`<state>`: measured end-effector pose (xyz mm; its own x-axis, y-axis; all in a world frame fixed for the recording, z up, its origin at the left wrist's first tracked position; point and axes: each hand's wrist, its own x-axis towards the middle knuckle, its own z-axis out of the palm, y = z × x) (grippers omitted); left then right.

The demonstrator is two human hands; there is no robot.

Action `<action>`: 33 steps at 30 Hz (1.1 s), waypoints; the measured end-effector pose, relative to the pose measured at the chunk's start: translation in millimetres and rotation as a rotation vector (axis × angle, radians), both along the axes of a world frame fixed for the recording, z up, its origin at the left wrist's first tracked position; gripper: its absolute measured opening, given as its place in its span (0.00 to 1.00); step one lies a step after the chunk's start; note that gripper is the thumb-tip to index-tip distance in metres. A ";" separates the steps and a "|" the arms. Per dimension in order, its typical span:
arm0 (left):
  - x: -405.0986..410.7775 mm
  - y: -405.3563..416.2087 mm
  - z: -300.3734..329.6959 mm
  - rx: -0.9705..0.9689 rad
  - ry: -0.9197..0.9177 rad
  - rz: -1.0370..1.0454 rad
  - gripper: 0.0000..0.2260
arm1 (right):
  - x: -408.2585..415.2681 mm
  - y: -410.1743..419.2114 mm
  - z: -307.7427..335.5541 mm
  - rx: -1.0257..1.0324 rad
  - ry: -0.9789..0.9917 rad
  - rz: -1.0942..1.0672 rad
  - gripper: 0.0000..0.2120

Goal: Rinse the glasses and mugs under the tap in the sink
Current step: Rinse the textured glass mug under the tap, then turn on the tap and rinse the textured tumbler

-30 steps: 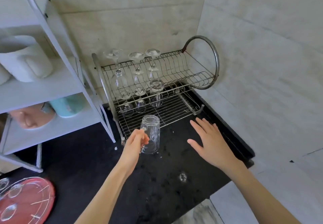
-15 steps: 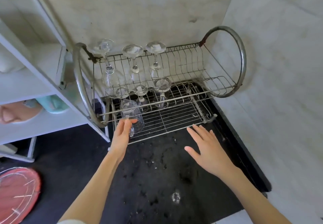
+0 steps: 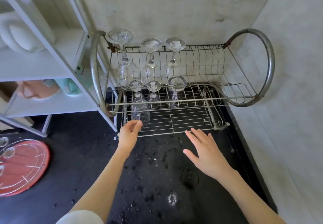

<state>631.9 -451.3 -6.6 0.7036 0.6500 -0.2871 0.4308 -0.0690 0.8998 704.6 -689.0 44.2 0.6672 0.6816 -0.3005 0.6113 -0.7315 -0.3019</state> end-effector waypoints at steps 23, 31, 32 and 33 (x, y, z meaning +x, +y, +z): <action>-454.1 33.9 59.6 0.817 0.695 0.206 0.28 | -284.2 220.1 37.9 0.285 -0.111 0.722 0.41; -622.2 47.6 78.3 0.764 0.721 0.457 0.31 | -430.3 277.1 38.6 0.279 -0.075 0.855 0.32; -634.9 51.8 79.2 0.754 0.724 0.475 0.31 | -443.2 284.5 38.5 0.276 -0.074 0.868 0.32; -645.6 55.6 78.7 0.745 0.730 0.485 0.31 | -454.9 291.9 37.6 0.271 -0.076 0.881 0.32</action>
